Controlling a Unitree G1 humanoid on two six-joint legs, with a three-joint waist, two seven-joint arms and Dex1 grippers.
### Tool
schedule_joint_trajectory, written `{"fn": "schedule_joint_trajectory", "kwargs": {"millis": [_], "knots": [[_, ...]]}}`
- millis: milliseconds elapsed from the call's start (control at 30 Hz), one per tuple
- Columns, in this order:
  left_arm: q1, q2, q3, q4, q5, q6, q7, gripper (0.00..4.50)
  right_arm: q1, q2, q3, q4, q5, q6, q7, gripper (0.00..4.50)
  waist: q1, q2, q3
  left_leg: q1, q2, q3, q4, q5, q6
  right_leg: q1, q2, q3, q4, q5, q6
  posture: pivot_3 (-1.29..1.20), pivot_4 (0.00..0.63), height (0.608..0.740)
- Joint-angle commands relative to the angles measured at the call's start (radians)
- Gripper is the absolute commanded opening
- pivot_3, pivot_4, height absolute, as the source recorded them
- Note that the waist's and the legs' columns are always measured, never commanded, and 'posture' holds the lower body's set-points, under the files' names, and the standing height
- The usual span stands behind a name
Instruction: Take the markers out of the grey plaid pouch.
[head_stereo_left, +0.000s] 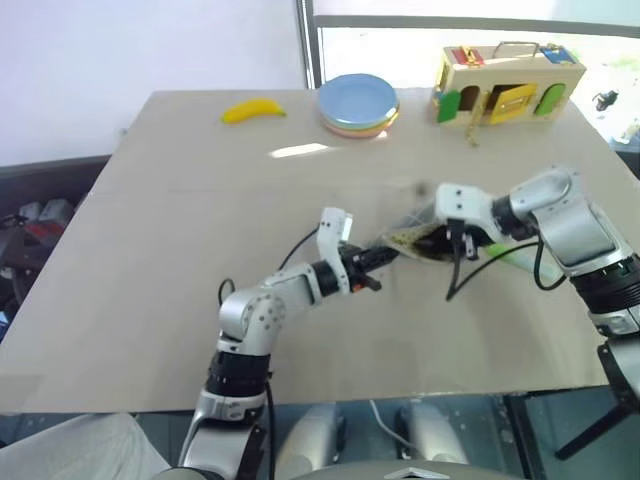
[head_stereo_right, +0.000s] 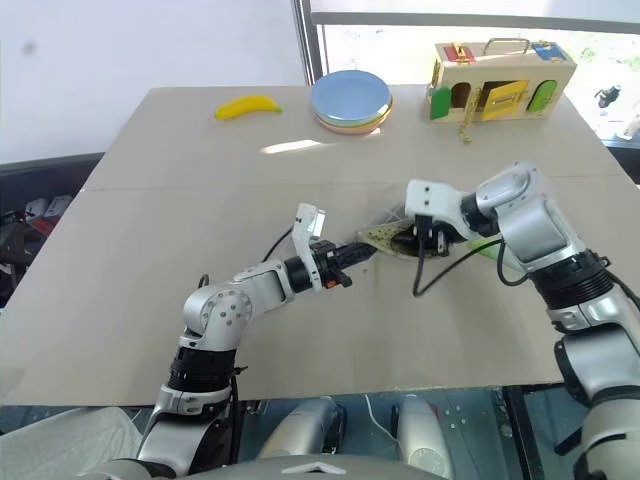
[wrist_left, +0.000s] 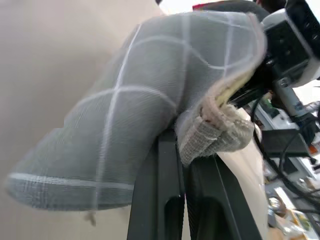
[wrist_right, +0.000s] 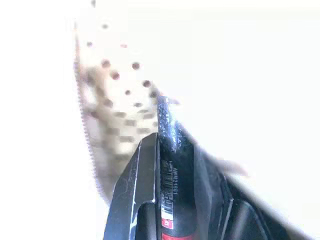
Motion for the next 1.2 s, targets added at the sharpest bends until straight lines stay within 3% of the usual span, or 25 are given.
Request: {"fn": "schedule_joint_trajectory", "kwargs": {"millis": [33, 167, 400, 667, 800, 1067, 1200], "knots": [[0.001, 0.027, 0.003, 0.027, 0.04, -0.033, -0.005, 0.0, 0.015, 0.012, -0.139, -0.028, 0.116, 0.183, -0.061, 0.38, 0.003, 0.0, 0.0, -0.003, 0.0, 0.0, 0.0, 0.0, 0.0, -0.002, 0.0, 0.0, 0.0, 0.0, 0.0, 0.0, 0.15, 0.74], [-0.028, 0.038, 0.022, 0.068, 0.098, -0.113, 0.015, 0.0, 0.011, 0.037, -0.238, -0.077, 0.283, 0.443, -0.076, 0.38, 0.003, 0.0, 0.0, -0.005, 0.0, 0.0, 0.0, 0.0, 0.0, -0.004, 0.0, 0.0, 0.0, 0.0, 0.0, 0.0, 0.15, 0.74], [-0.033, 0.052, -0.009, 0.089, 0.181, -0.227, 0.01, 0.0, -0.035, 0.061, -0.368, -0.054, 0.441, 0.664, -0.177, 0.38, 0.004, 0.0, 0.0, -0.005, 0.0, 0.0, 0.0, 0.0, 0.0, -0.004, 0.0, 0.0, 0.0, 0.0, 0.0, 0.0, 0.15, 0.74], [-0.039, 0.061, 0.019, 0.125, 0.21, -0.278, 0.046, 0.0, 0.08, -0.154, -0.209, -0.182, 0.435, 0.397, -0.071, 0.38, 0.017, 0.0, 0.0, -0.006, -0.001, 0.0, 0.0, 0.0, 0.0, -0.005, 0.0, -0.001, -0.001, 0.0, 0.0, 0.0, 0.15, 0.74], [-0.028, 0.075, 0.028, 0.146, 0.251, -0.365, 0.067, 0.0, 0.116, -0.162, -0.233, -0.155, 0.439, 0.227, -0.077, 0.38, 0.013, 0.0, 0.0, -0.006, 0.0, 0.001, 0.0, 0.0, 0.0, -0.005, 0.0, 0.0, 0.0, 0.0, 0.0, 0.0, 0.15, 0.74], [-0.006, 0.09, -0.008, 0.154, 0.297, -0.434, 0.077, 0.0, 0.188, -0.212, -0.274, -0.236, 0.605, 0.211, 0.046, 0.38, 0.02, 0.0, 0.0, -0.006, 0.0, 0.001, 0.0, 0.0, 0.0, -0.005, -0.001, 0.0, -0.001, 0.0, 0.0, 0.0, 0.15, 0.74], [-0.01, 0.088, -0.019, 0.156, 0.295, -0.441, 0.086, 0.0, 0.239, -0.315, -0.214, -0.286, 0.611, 0.197, 0.133, 0.38, 0.021, 0.0, 0.0, -0.006, 0.0, 0.001, 0.0, 0.0, 0.0, -0.005, 0.0, 0.0, 0.0, 0.0, 0.0, 0.0, 0.15, 0.74]]}}
